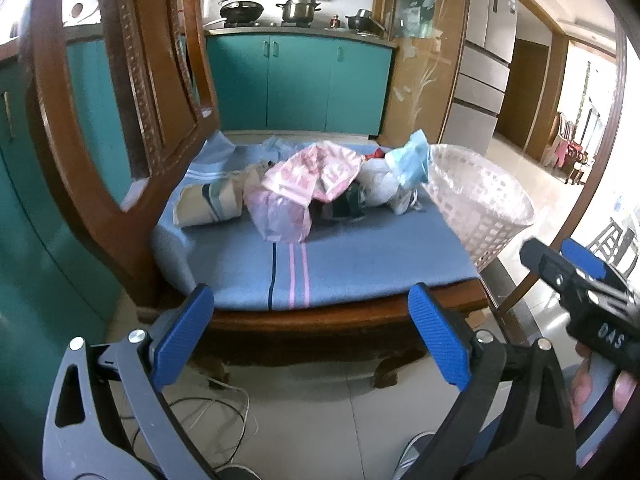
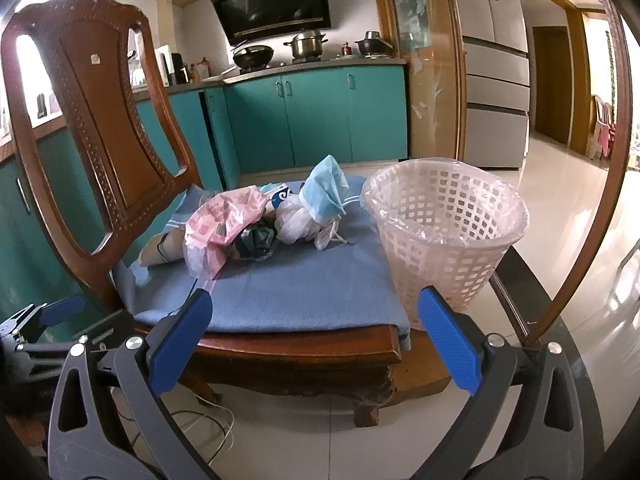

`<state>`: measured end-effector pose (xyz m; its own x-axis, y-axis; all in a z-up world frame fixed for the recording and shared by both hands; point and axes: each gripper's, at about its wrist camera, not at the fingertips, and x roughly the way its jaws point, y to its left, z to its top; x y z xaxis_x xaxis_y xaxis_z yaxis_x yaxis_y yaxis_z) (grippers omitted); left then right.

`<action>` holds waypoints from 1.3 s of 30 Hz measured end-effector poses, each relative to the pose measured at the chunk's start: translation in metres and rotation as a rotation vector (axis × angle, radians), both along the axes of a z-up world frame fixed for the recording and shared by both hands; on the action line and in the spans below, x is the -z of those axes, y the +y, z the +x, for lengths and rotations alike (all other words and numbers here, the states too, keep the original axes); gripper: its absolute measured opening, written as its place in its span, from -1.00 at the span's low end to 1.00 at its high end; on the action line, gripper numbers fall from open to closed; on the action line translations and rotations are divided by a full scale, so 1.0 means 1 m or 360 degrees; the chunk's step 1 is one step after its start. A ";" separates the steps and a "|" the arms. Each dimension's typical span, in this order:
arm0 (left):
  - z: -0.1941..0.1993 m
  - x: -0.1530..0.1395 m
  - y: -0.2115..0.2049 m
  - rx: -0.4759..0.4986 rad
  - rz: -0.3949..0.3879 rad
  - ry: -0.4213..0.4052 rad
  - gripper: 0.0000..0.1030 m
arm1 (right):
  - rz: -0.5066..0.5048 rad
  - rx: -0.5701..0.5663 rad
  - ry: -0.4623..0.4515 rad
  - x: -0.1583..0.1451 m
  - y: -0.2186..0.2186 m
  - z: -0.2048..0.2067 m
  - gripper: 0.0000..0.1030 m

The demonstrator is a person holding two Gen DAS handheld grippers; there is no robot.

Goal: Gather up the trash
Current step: 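Grasp the pink plastic bag with the left tool while the right tool grasps the blue face mask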

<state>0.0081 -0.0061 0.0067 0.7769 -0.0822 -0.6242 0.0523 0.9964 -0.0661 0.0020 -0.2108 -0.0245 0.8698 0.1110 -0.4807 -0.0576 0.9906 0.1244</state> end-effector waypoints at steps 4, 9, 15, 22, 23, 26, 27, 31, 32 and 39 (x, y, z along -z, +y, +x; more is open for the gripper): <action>0.025 -0.012 -0.002 0.0004 0.0057 -0.0054 0.89 | 0.0032 0.0019 -0.0012 0.000 -0.003 0.004 0.95; 0.076 -0.018 -0.006 0.0045 0.0128 -0.0072 0.89 | 0.0055 -0.0010 0.0007 0.002 -0.006 0.016 0.95; 0.143 -0.002 -0.009 0.0076 0.0171 -0.0002 0.82 | 0.0072 -0.0032 -0.0025 -0.011 -0.020 0.062 0.95; 0.195 0.018 -0.014 0.0150 0.0136 0.0071 0.63 | 0.0030 -0.0024 -0.0013 -0.019 -0.016 0.166 0.92; 0.201 0.022 -0.015 0.0157 0.0143 0.0086 0.57 | 0.0015 -0.0036 0.0005 -0.016 -0.011 0.184 0.90; 0.216 0.033 -0.018 0.0176 0.0175 0.0128 0.43 | 0.0012 -0.0065 0.0075 -0.004 -0.006 0.219 0.70; 0.219 0.037 -0.019 0.0176 0.0182 0.0146 0.36 | 0.0028 -0.0072 0.0117 0.002 -0.004 0.233 0.58; 0.221 0.036 -0.016 0.0174 0.0138 0.0147 -0.17 | 0.0058 -0.0147 0.0234 0.018 0.002 0.250 -0.38; 0.219 0.035 -0.013 0.0175 0.0106 0.0149 -0.30 | 0.0063 -0.0150 0.0217 0.016 0.003 0.247 -0.52; 0.185 -0.002 0.006 0.0172 -0.0077 -0.0056 -0.84 | 0.0201 -0.0105 -0.0054 -0.019 -0.019 0.203 -0.79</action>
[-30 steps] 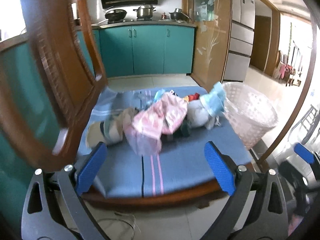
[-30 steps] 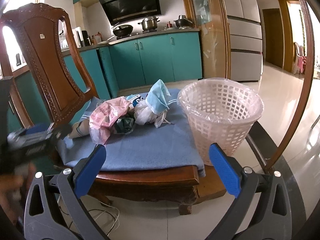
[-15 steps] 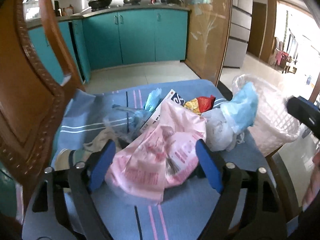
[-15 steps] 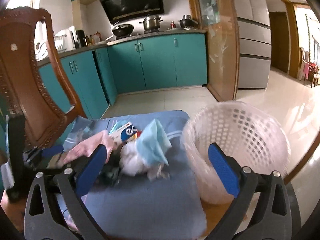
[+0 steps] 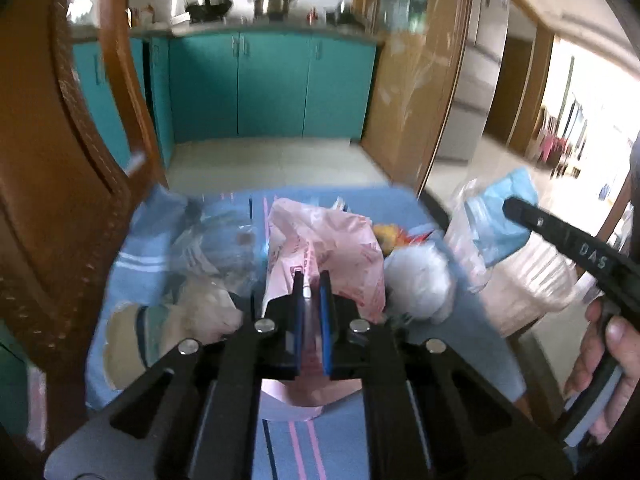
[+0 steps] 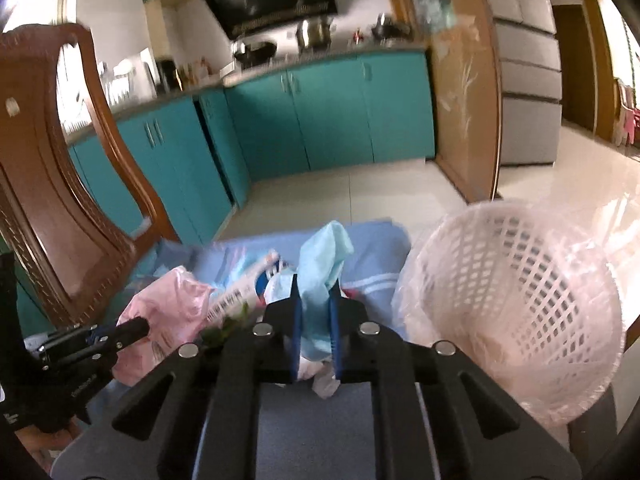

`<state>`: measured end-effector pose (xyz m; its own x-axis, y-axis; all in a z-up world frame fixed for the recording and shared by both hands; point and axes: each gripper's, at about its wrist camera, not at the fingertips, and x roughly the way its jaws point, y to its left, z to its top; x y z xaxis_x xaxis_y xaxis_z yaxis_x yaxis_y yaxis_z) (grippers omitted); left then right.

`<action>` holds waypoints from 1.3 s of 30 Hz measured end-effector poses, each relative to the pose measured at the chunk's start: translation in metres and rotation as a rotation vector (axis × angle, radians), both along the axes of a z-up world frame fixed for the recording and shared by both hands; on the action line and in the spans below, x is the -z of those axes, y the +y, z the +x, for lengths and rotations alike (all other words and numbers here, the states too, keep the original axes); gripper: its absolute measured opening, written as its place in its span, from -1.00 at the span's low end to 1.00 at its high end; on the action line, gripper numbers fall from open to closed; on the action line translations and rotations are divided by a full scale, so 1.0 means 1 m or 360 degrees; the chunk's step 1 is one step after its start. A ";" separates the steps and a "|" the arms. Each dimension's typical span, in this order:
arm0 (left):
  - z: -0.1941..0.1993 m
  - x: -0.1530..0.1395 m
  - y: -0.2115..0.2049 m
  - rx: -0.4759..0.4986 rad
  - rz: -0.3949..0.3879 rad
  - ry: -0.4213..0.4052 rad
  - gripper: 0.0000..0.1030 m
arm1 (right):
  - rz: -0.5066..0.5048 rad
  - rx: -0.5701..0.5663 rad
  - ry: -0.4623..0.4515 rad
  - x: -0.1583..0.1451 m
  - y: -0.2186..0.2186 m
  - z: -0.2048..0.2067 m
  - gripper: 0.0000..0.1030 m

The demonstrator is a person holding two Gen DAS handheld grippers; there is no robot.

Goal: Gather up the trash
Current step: 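Grasp the pink plastic bag with the left tool while the right tool grasps the blue face mask, then carry the blue mask into the white basket and open the right tool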

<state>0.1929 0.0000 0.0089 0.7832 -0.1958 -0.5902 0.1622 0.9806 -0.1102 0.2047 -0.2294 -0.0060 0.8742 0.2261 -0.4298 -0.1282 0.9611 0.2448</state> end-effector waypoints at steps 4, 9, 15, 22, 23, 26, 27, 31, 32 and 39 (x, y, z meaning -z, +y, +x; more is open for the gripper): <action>-0.038 -0.032 0.009 0.0004 -0.0066 -0.0210 -0.84 | 0.0135 -0.0006 -0.0113 -0.016 -0.021 -0.025 -0.82; -0.082 -0.053 0.029 -0.0163 -0.0135 -0.0354 -0.84 | 0.0161 -0.0114 -0.0095 -0.021 -0.013 -0.047 -0.84; -0.106 -0.039 0.026 -0.0251 -0.0092 -0.0221 -0.84 | 0.0109 -0.0237 -0.0053 -0.020 0.017 -0.076 -0.85; -0.112 -0.036 0.007 -0.0237 -0.0019 -0.0209 -0.85 | -0.0030 -0.0263 -0.0040 -0.014 0.040 -0.098 -0.85; -0.111 -0.035 0.006 -0.0239 -0.0014 -0.0201 -0.85 | -0.0039 -0.0258 -0.0035 -0.013 0.040 -0.097 -0.85; -0.108 -0.032 0.004 -0.0238 -0.0006 -0.0185 -0.85 | -0.0054 -0.0244 -0.0037 -0.015 0.040 -0.096 -0.85; -0.109 -0.030 0.005 -0.0234 0.0001 -0.0181 -0.85 | -0.0058 -0.0245 -0.0037 -0.014 0.039 -0.097 -0.85; -0.110 -0.028 0.004 -0.0244 0.0022 -0.0174 -0.85 | -0.0072 -0.0256 -0.0033 -0.012 0.039 -0.096 -0.85; -0.109 -0.028 0.003 -0.0248 0.0026 -0.0170 -0.85 | -0.0076 -0.0259 -0.0030 -0.011 0.039 -0.096 -0.85; -0.099 -0.028 -0.005 -0.0245 0.0039 -0.0142 -0.85 | -0.0096 -0.0267 -0.0022 -0.011 0.041 -0.095 -0.85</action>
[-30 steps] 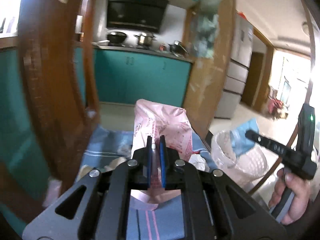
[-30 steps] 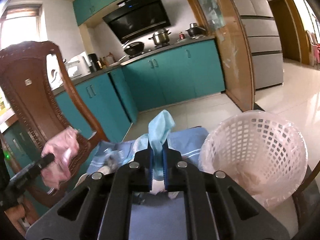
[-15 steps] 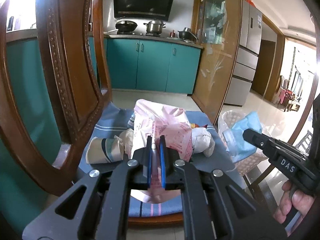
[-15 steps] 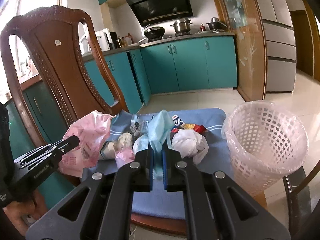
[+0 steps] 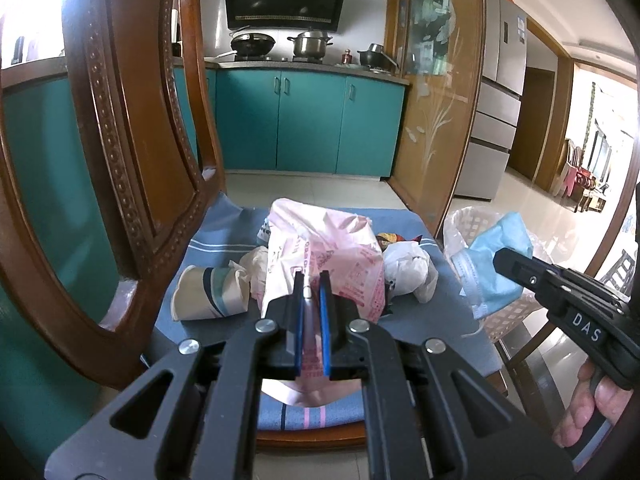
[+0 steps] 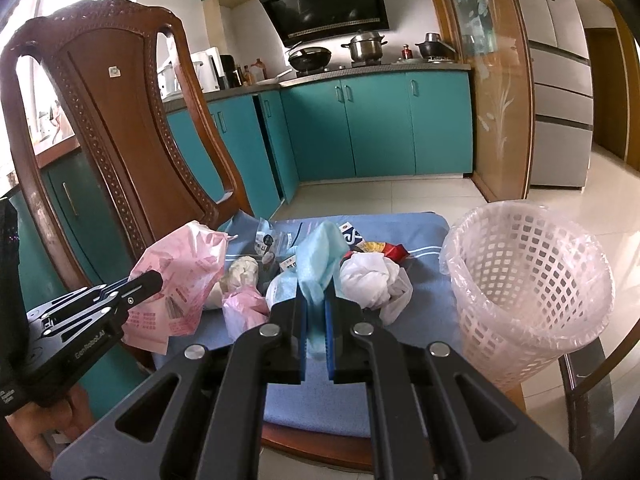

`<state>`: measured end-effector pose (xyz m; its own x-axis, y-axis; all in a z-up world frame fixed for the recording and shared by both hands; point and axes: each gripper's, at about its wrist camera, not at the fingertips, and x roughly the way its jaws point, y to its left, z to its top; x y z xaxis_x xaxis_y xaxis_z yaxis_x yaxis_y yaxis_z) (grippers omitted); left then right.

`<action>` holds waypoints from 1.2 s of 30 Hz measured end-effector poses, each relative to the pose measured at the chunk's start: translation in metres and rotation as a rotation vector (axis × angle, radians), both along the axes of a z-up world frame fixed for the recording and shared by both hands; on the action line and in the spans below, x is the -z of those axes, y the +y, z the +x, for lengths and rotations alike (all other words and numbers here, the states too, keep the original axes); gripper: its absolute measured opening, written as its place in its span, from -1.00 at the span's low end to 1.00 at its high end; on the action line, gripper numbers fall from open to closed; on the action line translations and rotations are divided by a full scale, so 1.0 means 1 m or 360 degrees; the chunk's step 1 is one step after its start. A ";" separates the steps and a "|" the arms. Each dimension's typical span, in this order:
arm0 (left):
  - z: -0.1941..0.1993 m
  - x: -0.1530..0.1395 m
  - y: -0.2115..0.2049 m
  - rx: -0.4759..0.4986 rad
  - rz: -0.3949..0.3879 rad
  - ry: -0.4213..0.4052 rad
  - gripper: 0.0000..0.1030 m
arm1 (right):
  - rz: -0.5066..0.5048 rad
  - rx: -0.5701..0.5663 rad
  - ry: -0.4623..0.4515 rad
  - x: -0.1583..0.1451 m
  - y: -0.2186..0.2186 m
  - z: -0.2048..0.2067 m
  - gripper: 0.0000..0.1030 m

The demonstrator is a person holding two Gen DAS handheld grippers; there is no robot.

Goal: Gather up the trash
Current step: 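Carry the blue mask into the white basket and open the right tool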

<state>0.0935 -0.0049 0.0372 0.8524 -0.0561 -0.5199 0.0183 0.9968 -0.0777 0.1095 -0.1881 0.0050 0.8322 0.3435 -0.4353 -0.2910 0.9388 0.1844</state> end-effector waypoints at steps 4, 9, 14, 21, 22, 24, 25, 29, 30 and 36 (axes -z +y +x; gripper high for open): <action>0.004 0.001 0.000 0.0006 -0.0001 0.0014 -0.85 | -0.0005 -0.0006 0.0002 0.001 0.001 0.000 -0.85; 0.005 0.002 0.001 -0.0002 0.0000 0.0010 -0.85 | -0.0005 -0.0009 0.0002 0.002 0.000 0.000 -0.85; 0.005 0.004 0.001 -0.0002 0.0000 0.0011 -0.85 | -0.0017 -0.0020 0.0009 0.004 0.001 0.000 -0.85; 0.003 0.004 0.001 -0.0007 0.0001 -0.0004 -0.85 | 0.0007 0.0098 -0.0096 -0.009 -0.024 0.006 -0.85; 0.002 0.004 0.001 -0.0008 0.0004 -0.0009 -0.85 | 0.0010 0.0151 -0.0123 -0.012 -0.033 0.009 -0.85; 0.001 0.004 0.001 -0.0010 0.0009 -0.0019 -0.85 | 0.0004 0.0322 -0.0177 -0.018 -0.062 0.017 -0.85; 0.001 0.004 0.001 -0.0009 0.0010 -0.0019 -0.85 | 0.0017 0.0408 -0.0184 -0.019 -0.079 0.023 -0.85; 0.001 0.006 0.001 -0.0018 0.0004 -0.0010 -0.85 | 0.0001 0.0629 -0.0103 -0.006 -0.126 0.053 -0.85; 0.001 0.006 0.001 -0.0019 0.0002 -0.0009 -0.85 | 0.0003 0.0664 -0.0073 -0.001 -0.135 0.060 -0.85; 0.002 0.005 0.000 -0.0017 0.0007 -0.0003 -0.85 | 0.0005 0.0768 0.0066 0.022 -0.156 0.085 -0.14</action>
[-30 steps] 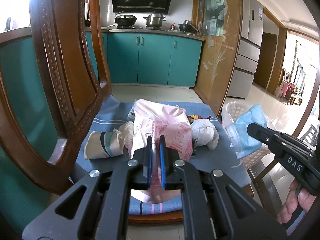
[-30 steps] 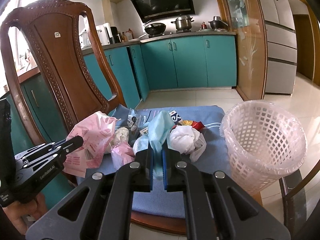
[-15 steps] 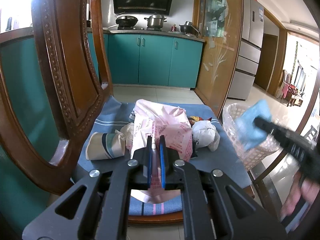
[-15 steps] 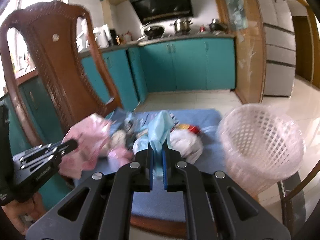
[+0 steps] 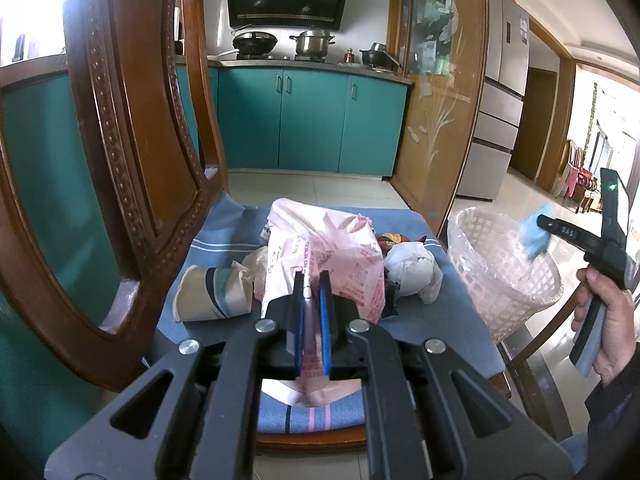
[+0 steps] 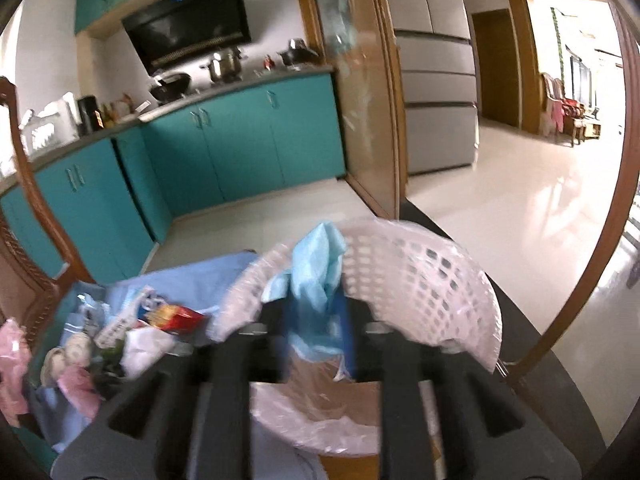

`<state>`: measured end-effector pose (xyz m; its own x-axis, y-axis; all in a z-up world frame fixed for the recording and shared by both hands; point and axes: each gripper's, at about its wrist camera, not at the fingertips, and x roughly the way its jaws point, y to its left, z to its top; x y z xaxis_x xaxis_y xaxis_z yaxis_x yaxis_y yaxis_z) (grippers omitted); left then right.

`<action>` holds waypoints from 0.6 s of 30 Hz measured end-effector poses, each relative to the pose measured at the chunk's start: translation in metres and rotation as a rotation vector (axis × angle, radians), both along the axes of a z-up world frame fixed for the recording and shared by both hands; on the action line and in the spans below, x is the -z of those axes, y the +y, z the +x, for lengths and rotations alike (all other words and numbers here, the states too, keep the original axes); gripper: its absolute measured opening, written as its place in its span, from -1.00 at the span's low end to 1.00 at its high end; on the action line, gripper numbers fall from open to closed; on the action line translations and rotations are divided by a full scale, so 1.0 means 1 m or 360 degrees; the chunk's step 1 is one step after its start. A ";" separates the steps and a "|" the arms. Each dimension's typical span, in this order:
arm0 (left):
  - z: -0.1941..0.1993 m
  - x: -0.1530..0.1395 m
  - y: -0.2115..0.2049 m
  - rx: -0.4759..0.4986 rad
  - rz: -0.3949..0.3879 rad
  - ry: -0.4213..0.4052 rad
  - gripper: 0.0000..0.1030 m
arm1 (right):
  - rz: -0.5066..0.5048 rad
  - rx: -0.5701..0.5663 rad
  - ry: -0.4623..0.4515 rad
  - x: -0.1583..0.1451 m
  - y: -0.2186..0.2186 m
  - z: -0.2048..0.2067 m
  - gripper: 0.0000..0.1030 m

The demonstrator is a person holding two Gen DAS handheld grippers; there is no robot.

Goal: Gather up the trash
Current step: 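Carry the blue mask into the white basket and open the right tool, then carry the pink bag into the white basket and open the left tool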

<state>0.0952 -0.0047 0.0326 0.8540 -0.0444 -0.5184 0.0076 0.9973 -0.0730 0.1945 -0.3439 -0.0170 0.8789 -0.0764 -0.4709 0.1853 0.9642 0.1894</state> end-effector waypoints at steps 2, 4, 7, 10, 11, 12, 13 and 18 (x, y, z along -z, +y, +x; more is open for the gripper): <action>0.000 0.000 0.000 0.0001 0.0003 0.0003 -0.85 | 0.0001 -0.0010 -0.0051 -0.007 0.002 -0.008 -0.01; 0.000 0.000 0.000 0.0001 0.0004 0.0004 -0.85 | -0.0017 -0.0028 -0.0126 -0.016 0.008 -0.023 0.13; 0.000 0.000 -0.001 0.0006 0.0009 0.0005 -0.85 | 0.0025 -0.0065 -0.0192 -0.025 0.021 -0.047 0.23; 0.001 0.000 -0.001 0.0006 0.0018 0.0009 -0.85 | 0.0030 -0.0147 -0.0218 -0.029 0.046 -0.069 0.30; 0.002 0.000 -0.002 0.0006 0.0019 0.0012 -0.85 | -0.0011 -0.0199 -0.0231 -0.030 0.058 -0.074 0.32; 0.002 0.001 -0.003 0.0007 0.0020 0.0017 -0.85 | -0.0051 -0.0229 -0.0236 -0.031 0.071 -0.075 0.33; 0.003 0.001 -0.004 0.0008 0.0022 0.0018 -0.85 | -0.0076 -0.0247 -0.0236 -0.032 0.077 -0.075 0.33; 0.005 0.003 -0.008 0.0002 0.0050 0.0028 -0.85 | -0.0072 -0.0305 -0.0226 -0.033 0.081 -0.074 0.33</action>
<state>0.1001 -0.0123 0.0295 0.8446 -0.0291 -0.5346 0.0079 0.9991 -0.0418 0.1201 -0.2626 0.0158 0.9365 0.0801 -0.3415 -0.0273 0.9873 0.1565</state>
